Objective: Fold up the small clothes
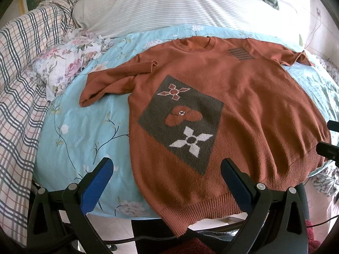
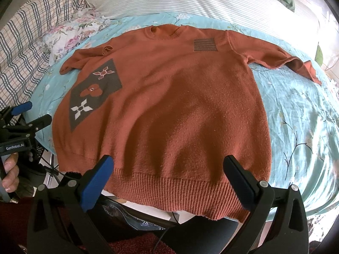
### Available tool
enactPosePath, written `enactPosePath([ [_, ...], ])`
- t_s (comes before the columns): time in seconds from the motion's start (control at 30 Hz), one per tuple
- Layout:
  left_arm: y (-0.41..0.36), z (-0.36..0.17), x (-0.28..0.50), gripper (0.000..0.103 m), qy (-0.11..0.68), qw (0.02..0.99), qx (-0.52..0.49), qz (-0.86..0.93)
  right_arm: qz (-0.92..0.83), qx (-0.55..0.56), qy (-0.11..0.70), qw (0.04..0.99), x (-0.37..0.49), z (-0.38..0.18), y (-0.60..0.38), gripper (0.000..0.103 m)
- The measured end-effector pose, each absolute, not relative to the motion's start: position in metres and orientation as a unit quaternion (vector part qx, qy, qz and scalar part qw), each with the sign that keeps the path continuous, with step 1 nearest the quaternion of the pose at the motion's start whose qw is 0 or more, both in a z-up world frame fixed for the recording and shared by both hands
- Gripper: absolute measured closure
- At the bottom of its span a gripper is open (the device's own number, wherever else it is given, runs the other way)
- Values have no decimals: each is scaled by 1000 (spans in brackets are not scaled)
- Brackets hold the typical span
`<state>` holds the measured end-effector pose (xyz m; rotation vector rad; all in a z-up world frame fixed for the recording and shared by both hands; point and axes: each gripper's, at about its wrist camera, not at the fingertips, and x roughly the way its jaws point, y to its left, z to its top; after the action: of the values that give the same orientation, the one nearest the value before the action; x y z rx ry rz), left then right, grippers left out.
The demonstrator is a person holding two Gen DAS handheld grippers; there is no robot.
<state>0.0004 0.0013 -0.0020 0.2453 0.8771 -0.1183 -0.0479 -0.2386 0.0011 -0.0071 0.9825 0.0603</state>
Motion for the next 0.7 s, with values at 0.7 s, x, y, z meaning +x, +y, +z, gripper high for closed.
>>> enactPosePath([
  [0.7, -3, -5, 7, 1, 429, 895, 93, -73, 25, 2, 472, 881, -42, 2, -246, 0],
])
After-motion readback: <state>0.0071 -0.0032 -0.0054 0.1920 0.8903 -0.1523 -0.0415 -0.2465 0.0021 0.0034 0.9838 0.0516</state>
